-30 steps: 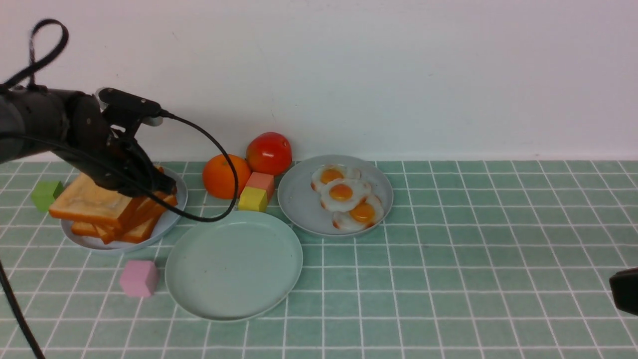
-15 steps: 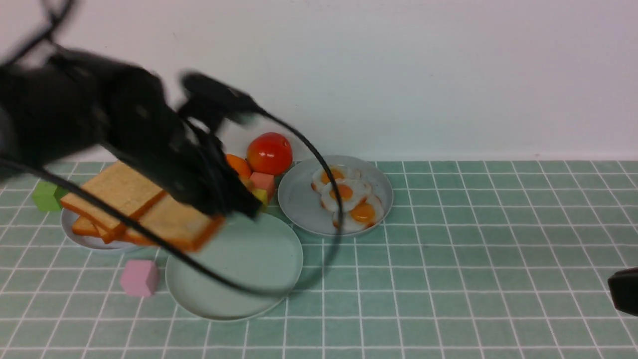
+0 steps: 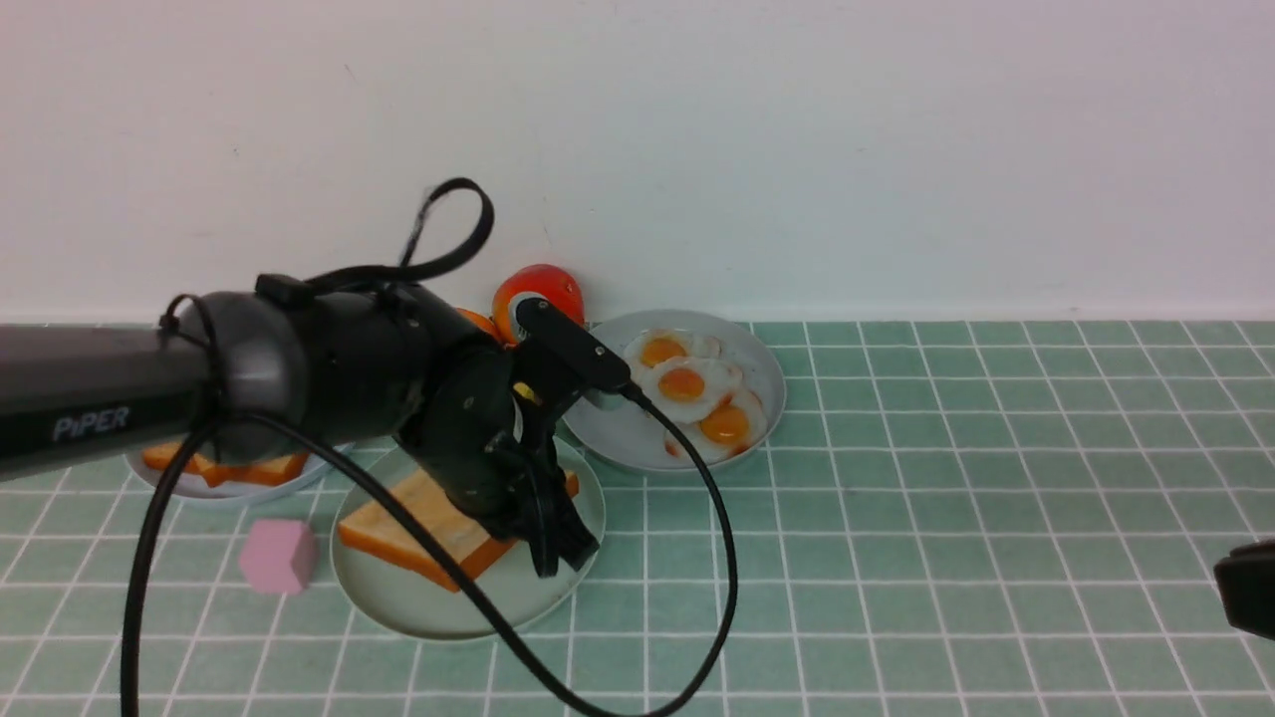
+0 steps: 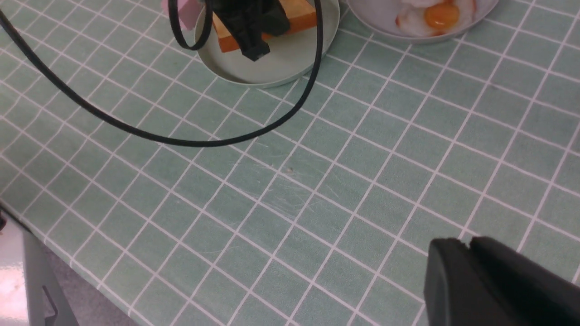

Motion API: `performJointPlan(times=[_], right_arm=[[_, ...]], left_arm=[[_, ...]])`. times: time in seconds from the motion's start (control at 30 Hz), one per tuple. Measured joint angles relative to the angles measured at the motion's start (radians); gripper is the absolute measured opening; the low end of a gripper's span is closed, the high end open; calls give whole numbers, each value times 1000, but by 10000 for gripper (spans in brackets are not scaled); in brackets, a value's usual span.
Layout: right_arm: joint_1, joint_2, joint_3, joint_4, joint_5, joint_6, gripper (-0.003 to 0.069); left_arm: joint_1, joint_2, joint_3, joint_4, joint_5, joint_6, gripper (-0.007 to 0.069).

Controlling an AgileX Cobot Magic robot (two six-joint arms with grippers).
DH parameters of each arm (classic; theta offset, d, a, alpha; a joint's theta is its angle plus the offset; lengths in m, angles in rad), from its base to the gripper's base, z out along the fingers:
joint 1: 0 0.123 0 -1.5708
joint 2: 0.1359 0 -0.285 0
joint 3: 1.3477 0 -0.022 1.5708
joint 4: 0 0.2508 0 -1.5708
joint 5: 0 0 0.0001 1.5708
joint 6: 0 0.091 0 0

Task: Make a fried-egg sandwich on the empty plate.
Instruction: Use the left arm to put a slice of bread into the empty plate in the middle, then use the right arm to grab a fried egg

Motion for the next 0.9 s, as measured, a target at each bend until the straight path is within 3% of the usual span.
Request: performJointPlan(times=[0.1,0.3,0.4,0.47,0.57,0.7,0.83,0.9], right_arm=[[0,0,0,0,0,0,108],[0,0,0,0,-31,0,248],[0,1,0,3,-68,0,307],[0,16,-1,24,-116,0,324],[0,60,-17,44,-143,0,310],[2,223,-94,76,-150,-2,223],[2,413,-175,113,-165,-17,146],[2,511,-217,129,-169,-24,132]], left_arm=[[0,2,0,0,-2,-1,179],[-5,-16,1,4,-18,-1,483],[-22,-80,1,-3,14,-11,571],[-46,-177,2,-11,38,-64,588],[-74,-316,2,-18,67,-188,539],[-95,-608,23,-31,126,-370,276],[-95,-884,161,-39,123,-411,5],[-95,-1006,254,-40,103,-413,-13]])
